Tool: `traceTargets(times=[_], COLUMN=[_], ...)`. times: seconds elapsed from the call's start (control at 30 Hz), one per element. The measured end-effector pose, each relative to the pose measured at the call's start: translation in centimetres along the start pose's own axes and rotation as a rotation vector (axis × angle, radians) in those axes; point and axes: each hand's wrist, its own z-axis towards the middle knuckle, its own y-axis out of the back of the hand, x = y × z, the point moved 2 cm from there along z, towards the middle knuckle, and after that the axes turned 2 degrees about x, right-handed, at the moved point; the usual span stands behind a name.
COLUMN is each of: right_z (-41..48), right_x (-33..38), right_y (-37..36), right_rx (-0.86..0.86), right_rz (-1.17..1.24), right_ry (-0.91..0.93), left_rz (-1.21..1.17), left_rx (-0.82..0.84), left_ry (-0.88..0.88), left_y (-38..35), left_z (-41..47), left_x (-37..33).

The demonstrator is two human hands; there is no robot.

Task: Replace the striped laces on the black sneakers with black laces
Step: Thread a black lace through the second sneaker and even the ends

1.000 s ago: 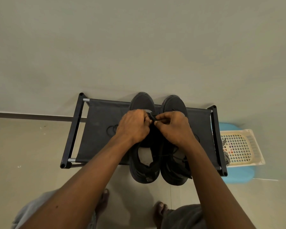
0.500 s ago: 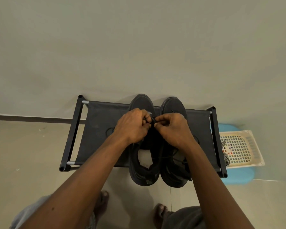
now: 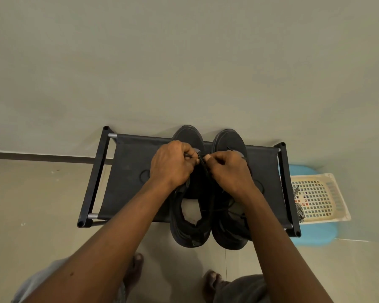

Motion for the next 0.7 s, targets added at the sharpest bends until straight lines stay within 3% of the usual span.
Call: traceTargets(times=[0.17,0.47,0.6,0.7], right_z=[0.3,0.2,0.0,0.3], right_x=[0.1,0.6,0.9,0.9], right_y=[-0.7,-0.6,0.6,1.2], right_rx=[-0.144,-0.19,-0.332,-0.435], right_rz=[-0.014,-0.105,-0.015,0.286], right_ry=[-0.084,-0.117,-0.105,-0.078], left_rz=[-0.049,-0.052,-0.024,-0.024], left_rx=[0.083,0.082,0.084,0.082], left_ry=[-0.026,-0.028,-0.034,-0.045], left_y=[-0.4,-0.7,-0.5,-0.2], left_z=[0.1,0.0,0.0,0.2], left_x=[0.1,-0.3,-0.3,-0.2])
